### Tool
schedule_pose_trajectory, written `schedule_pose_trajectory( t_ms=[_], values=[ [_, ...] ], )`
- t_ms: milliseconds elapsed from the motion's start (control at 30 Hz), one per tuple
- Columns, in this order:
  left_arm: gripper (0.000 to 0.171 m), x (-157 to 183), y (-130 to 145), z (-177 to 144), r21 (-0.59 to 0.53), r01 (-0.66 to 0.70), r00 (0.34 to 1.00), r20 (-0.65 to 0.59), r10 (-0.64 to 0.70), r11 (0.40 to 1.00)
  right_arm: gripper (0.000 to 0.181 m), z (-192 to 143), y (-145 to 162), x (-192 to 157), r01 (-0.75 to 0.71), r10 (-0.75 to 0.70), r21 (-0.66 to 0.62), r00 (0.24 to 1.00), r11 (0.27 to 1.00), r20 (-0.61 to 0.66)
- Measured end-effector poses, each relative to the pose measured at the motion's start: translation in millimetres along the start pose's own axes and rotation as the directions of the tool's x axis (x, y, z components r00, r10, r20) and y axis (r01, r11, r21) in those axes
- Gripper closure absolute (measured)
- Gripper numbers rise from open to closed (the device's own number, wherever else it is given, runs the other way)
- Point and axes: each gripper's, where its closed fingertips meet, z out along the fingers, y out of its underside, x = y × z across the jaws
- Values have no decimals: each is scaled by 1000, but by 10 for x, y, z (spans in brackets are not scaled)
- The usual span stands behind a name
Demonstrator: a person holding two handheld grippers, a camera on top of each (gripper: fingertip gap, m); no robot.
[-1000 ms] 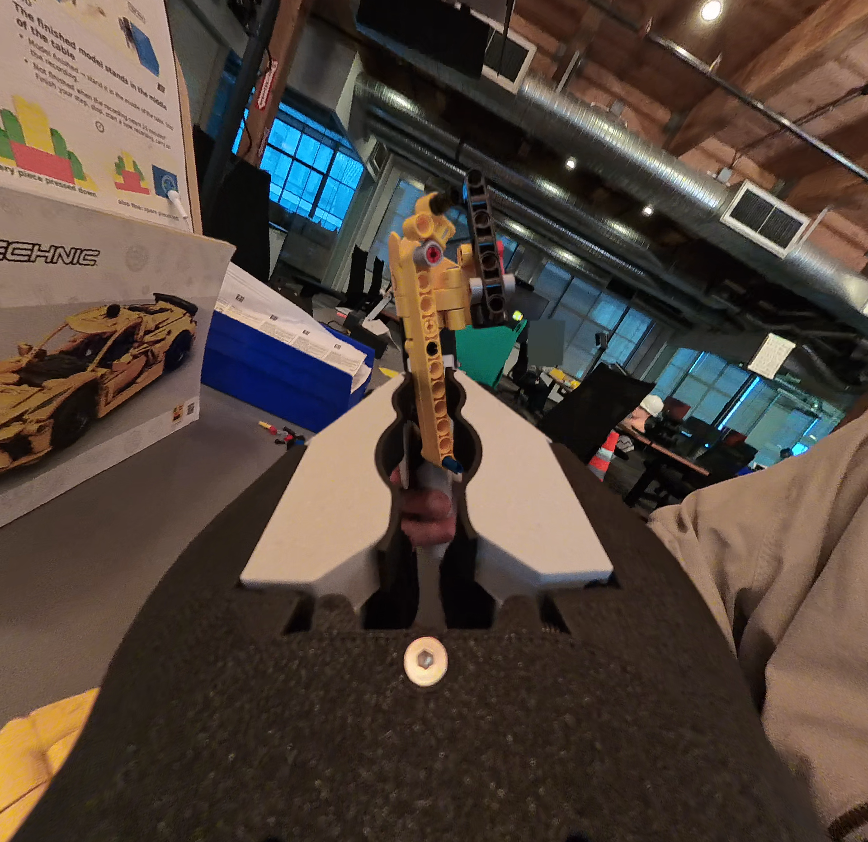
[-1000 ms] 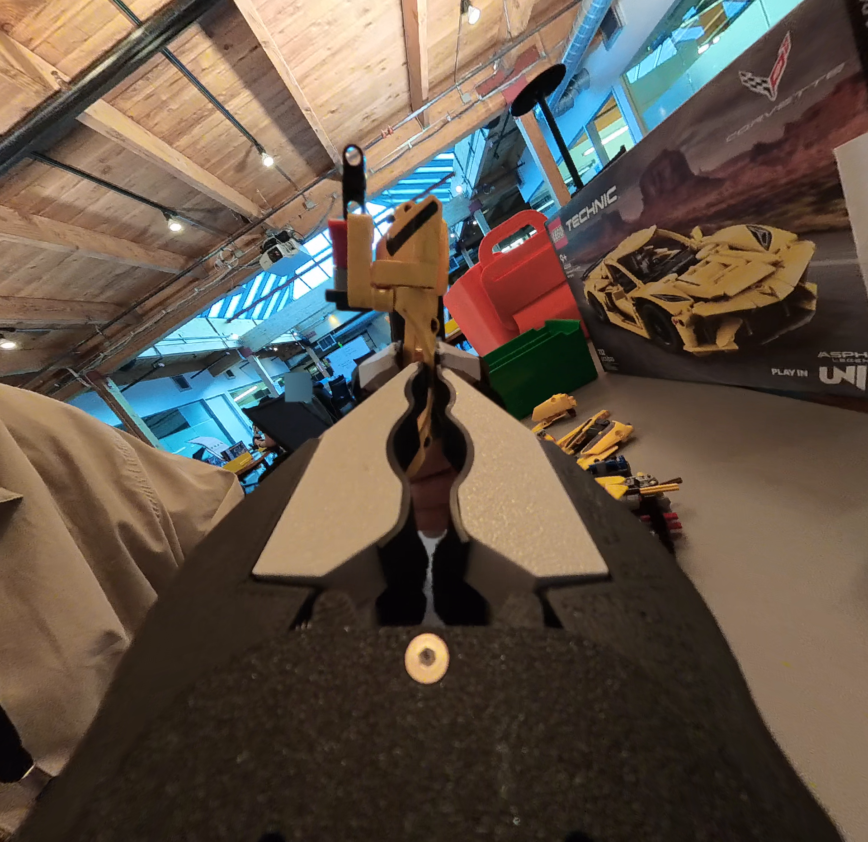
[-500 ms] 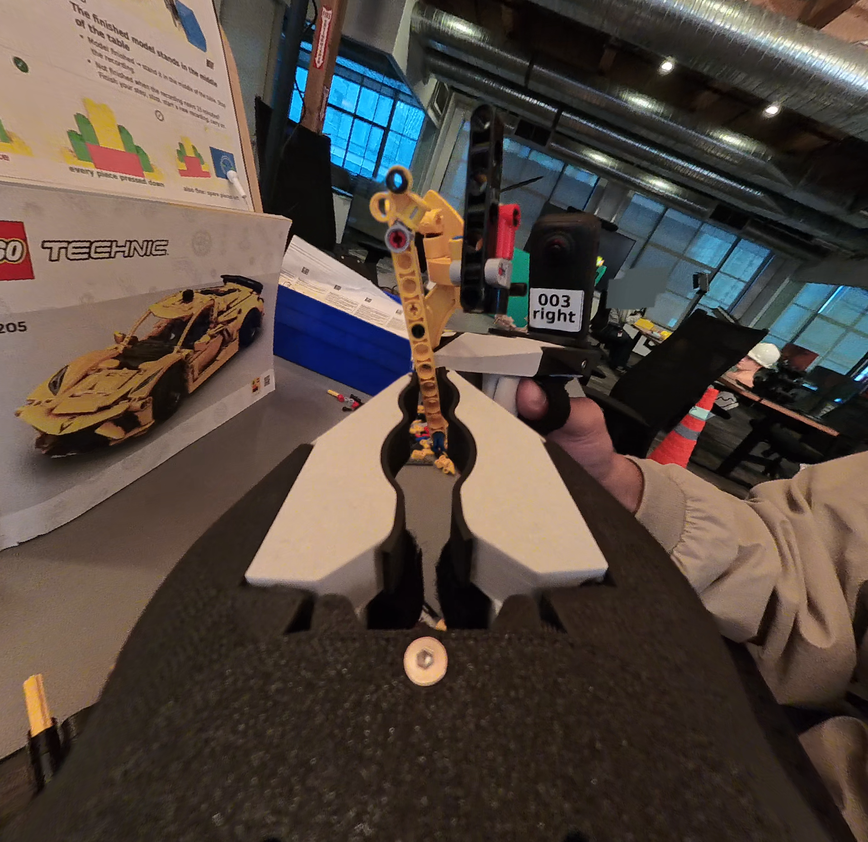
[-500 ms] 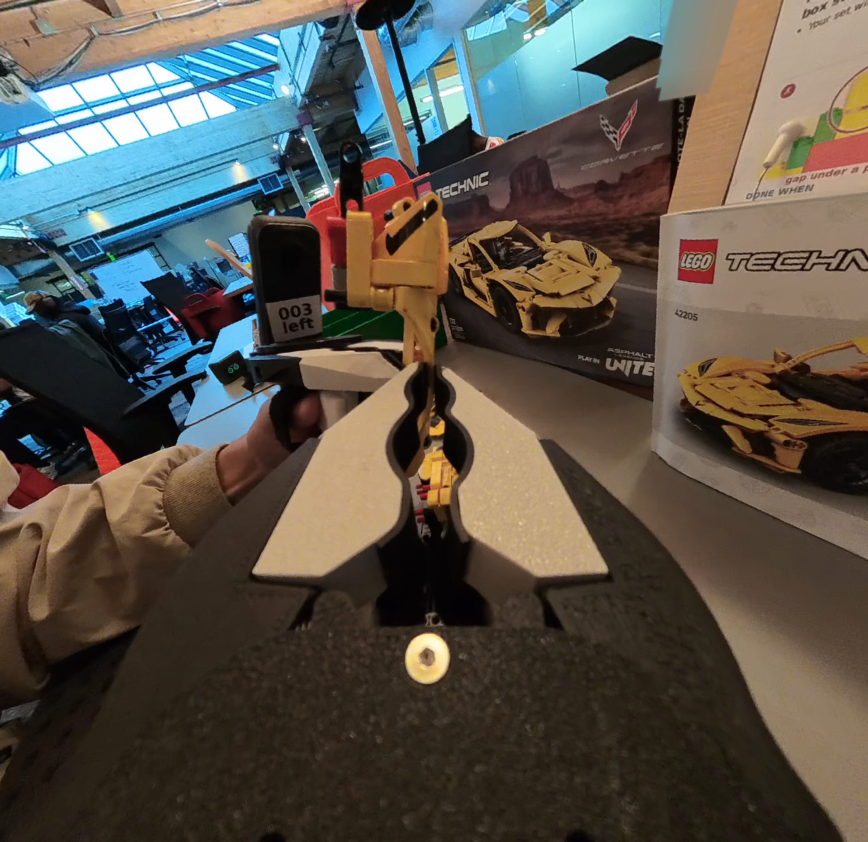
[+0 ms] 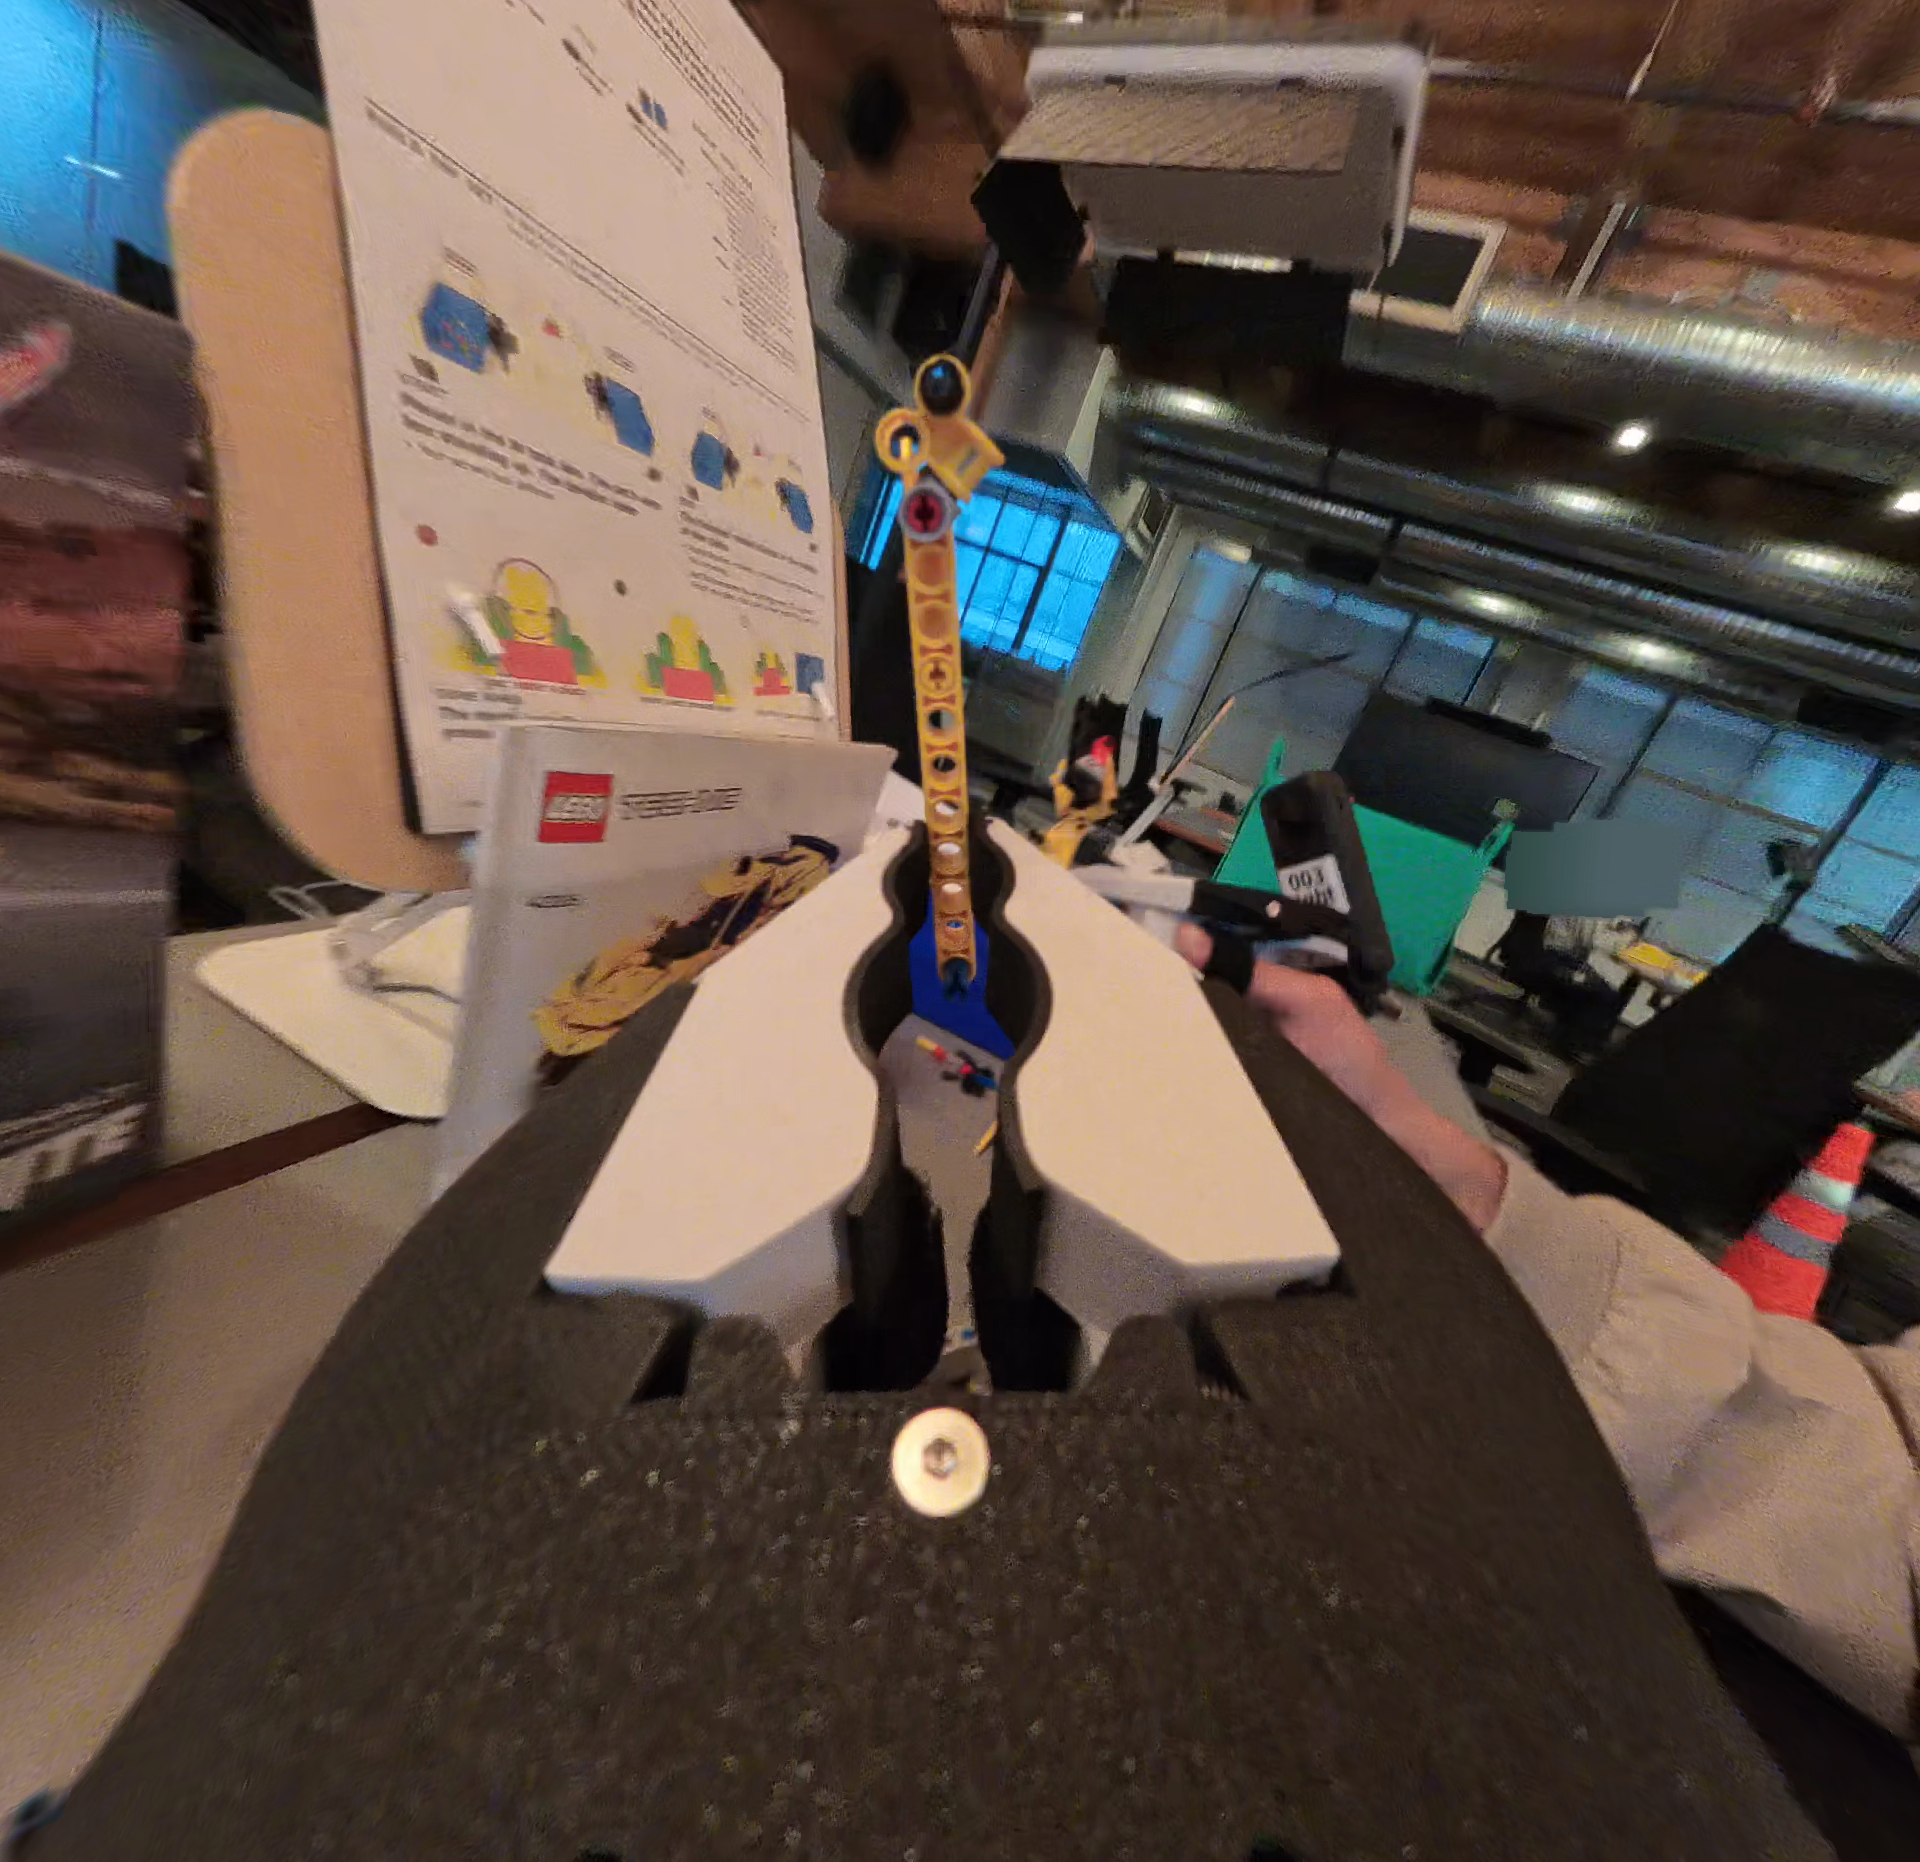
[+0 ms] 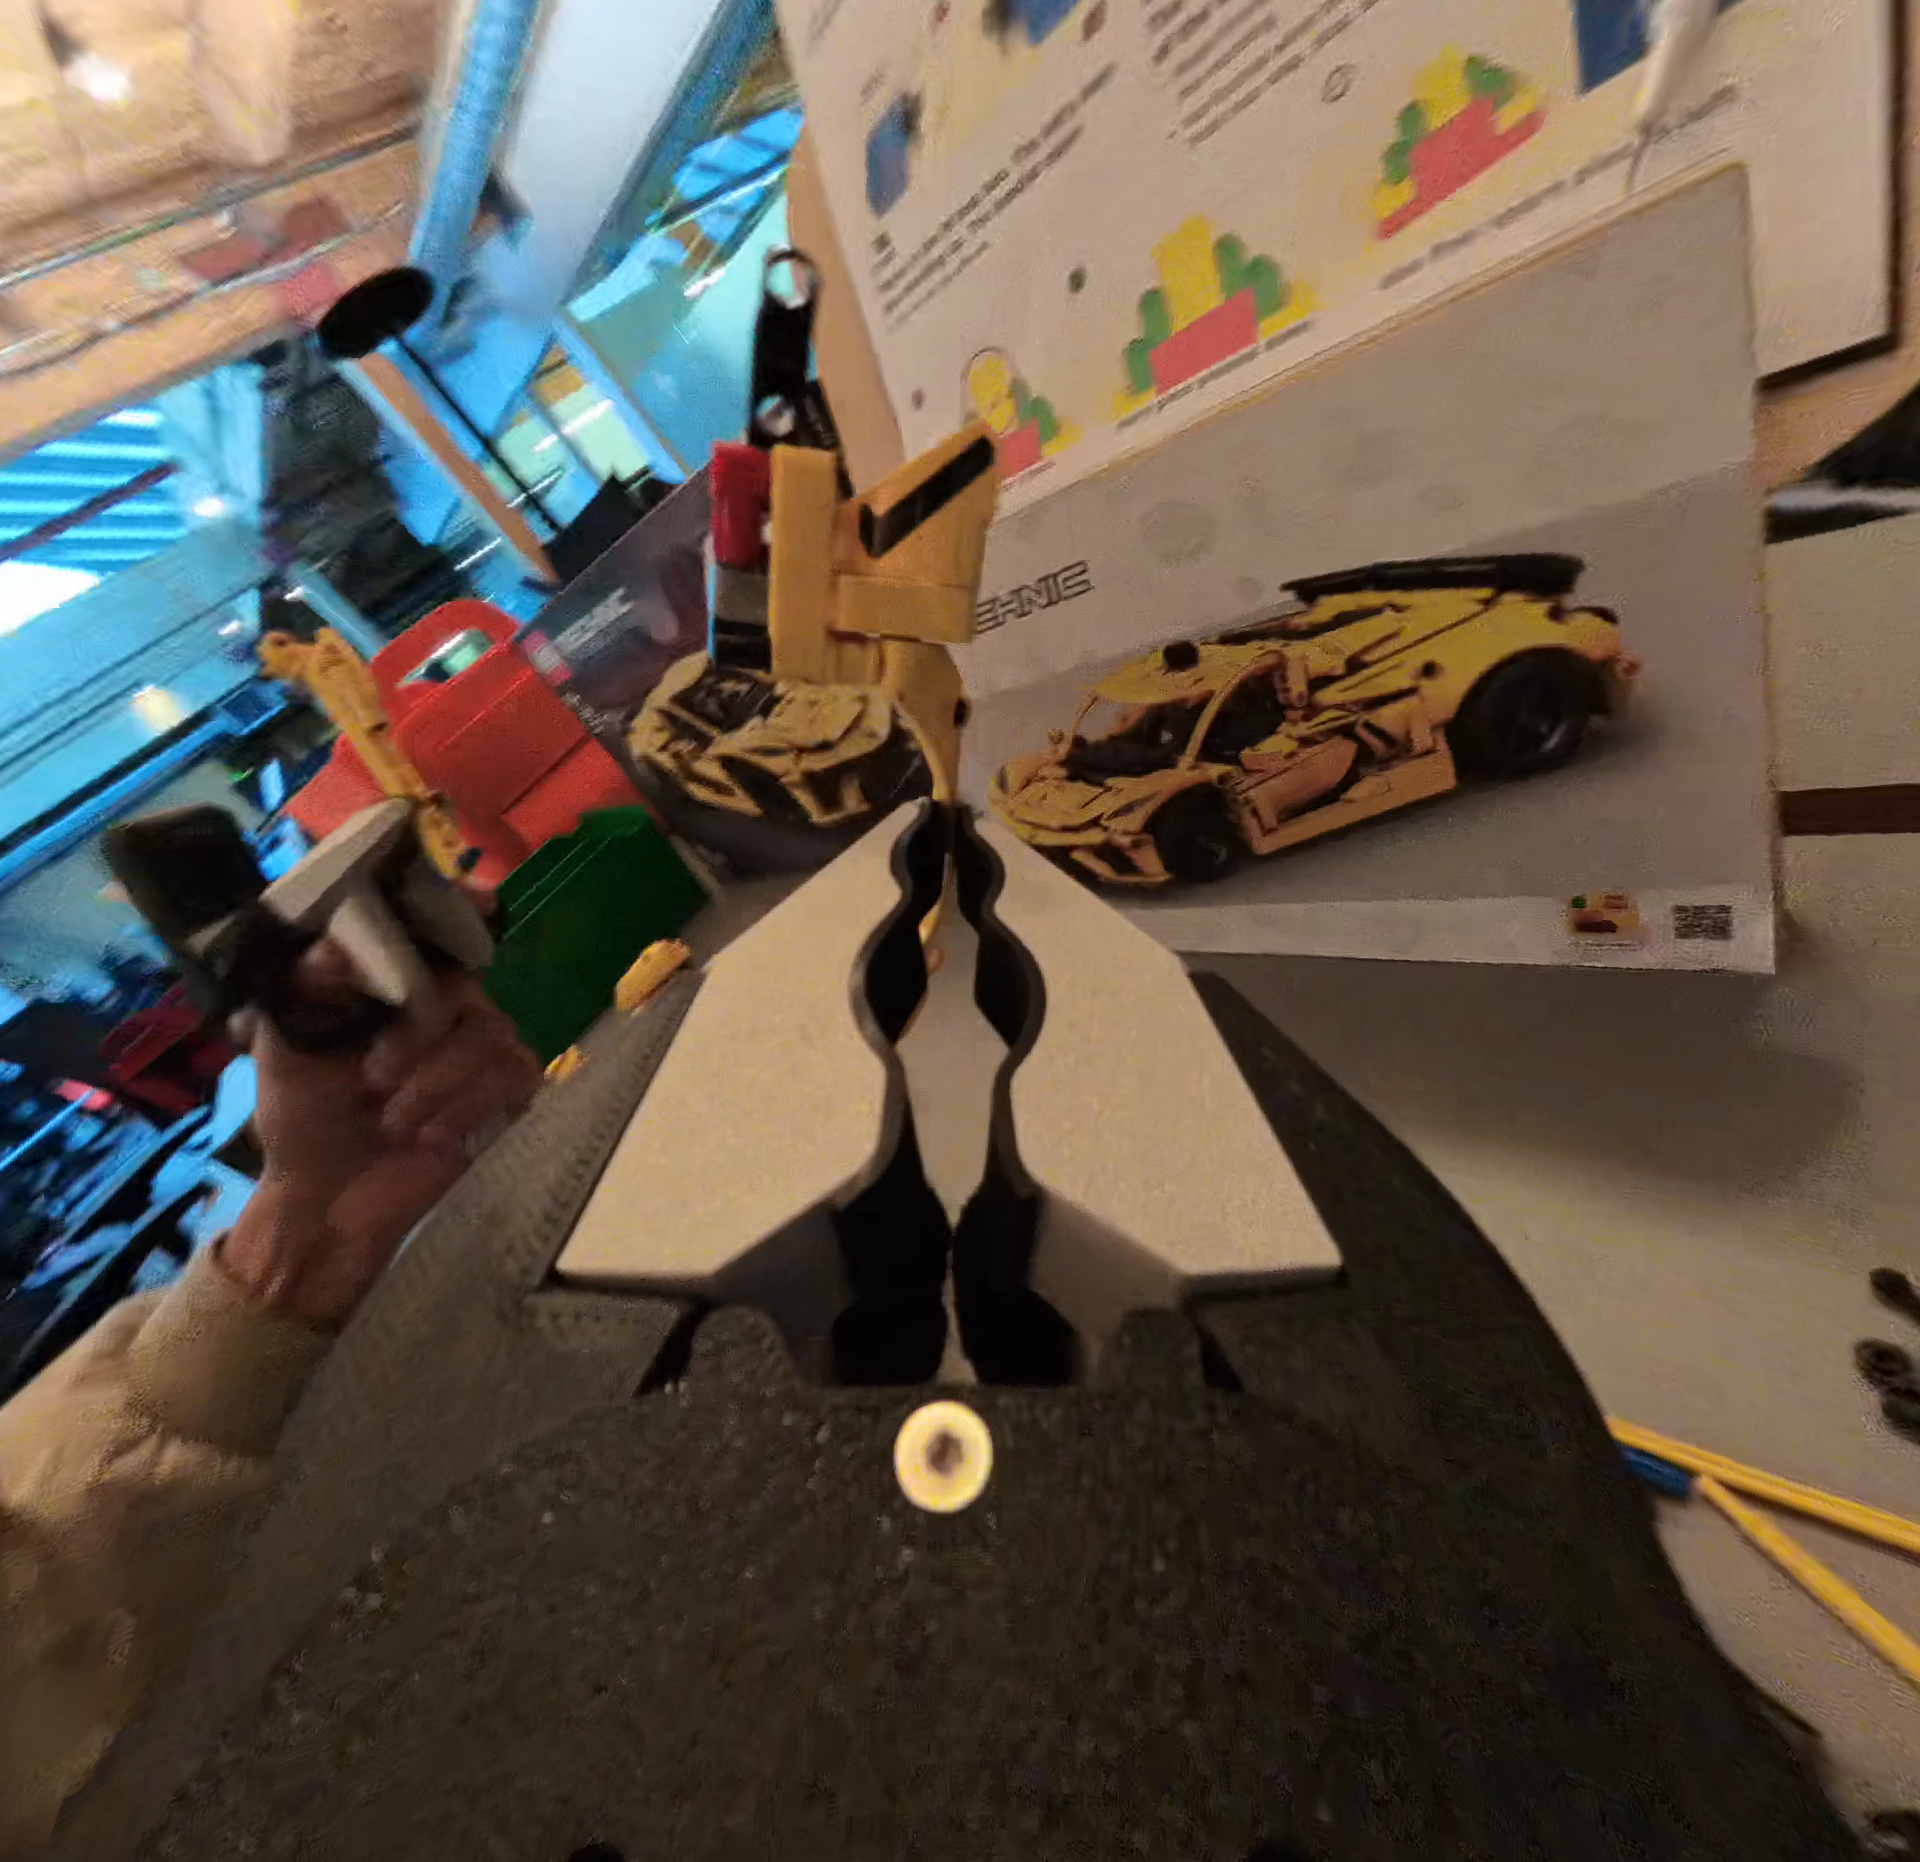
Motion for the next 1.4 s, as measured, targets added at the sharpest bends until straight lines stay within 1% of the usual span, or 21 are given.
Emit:
schedule_pose_trajectory(
  t_ms=[67, 100, 200, 333, 400, 433, 500, 567, 600, 667, 733, 767, 833, 867, 1033, 1133, 1167, 1200, 1267, 1333, 1400],
  values=[
    [166, -5, 49, 12, -40, 27, 999, -25, -28, 999, 181, 19, 21, -132, 96, -96, -32, 995, 995, 20],
    [166, 34, 170, 68, -85, 55, 997, -56, -60, 995, 180, 59, 69, -260, 102, -96, -65, 992, 993, 81],
    [166, 339, 519, 226, -222, 79, 973, -195, -124, 972, 180, 84, 117, -363, 18, -3, -79, 981, 997, 193],
    [166, 583, 576, 293, -234, 105, 947, -272, -169, 967, 181, 35, 135, -482, -92, 124, -107, 928, 990, 352],
    [166, 615, 617, 288, -248, 109, 942, -284, -180, 963, 181, 62, 236, -479, -50, 101, -154, 932, 987, 348],
    [166, 643, 623, 280, -252, 110, 935, -301, -185, 962, 181, 90, 392, -445, 11, 66, -232, 944, 973, 323],
    [166, 708, 587, 254, -245, 136, 912, -347, -218, 960, 180, 60, 820, -382, 172, -24, -448, 948, 877, 316],
    [166, 761, 538, 222, -235, 181, 881, -392, -264, 955, 180, -82, 1210, -280, 320, -119, -613, 931, 722, 346],
    [166, 776, 516, 210, -233, 207, 865, -409, -289, 950, 181, -218, 1374, -370, 351, -58, -667, 906, 658, 420],
    [166, 741, 461, 206, -204, 246, 857, -411, -311, 948, 180, -584, 1624, -657, 432, 120, -711, 804, 555, 582],
    [166, 751, 383, 172, -185, 296, 824, -447, -348, 937, 180, -864, 1876, -765, 530, 187, -705, 721, 472, 667],
    [166, 753, 342, 154, -175, 325, 805, -465, -369, 929, 180, -941, 2019, -735, 566, 183, -715, 717, 410, 672],
    [165, 775, 257, 102, -160, 381, 754, -516, -406, 911, 180, -905, 2234, -547, 607, 83, -745, 757, 278, 648],
    [166, 767, 225, 88, -151, 405, 738, -528, -420, 902, 180, -911, 2299, -529, 604, 89, -763, 768, 229, 635],
    [166, 744, 237, 92, -148, 407, 741, -524, -421, 901, 180, -809, 2454, -527, 578, 98, -797, 795, 175, 598],
    [166, 752, 248, 99, -151, 401, 743, -523, -417, 904, 179, -758, 2460, -557, 542, 135, -816, 810, 202, 571],
    [166, 736, 269, 111, -152, 391, 756, -509, -411, 908, 172, -736, 2428, -575, 530, 146, -819, 812, 221, 565],
    [166, 728, 302, 120, -160, 374, 769, -498, -402, 913, 165, -700, 2357, -626, 514, 165, -815, 809, 266, 564],
    [166, 681, 380, 161, -173, 330, 813, -448, -372, 928, 164, -600, 2131, -745, 501, 164, -775, 789, 384, 591],
    [166, 656, 504, 195, -214, 259, 856, -401, -327, 942, 146, -398, 1801, -918, 467, 124, -686, 770, 558, 626],
    [166, 632, 570, 228, -222, 209, 888, -365, -280, 952, 141, -88, 1392, -1010, 421, 7, -530, 778, 736, 628]
  ],
)
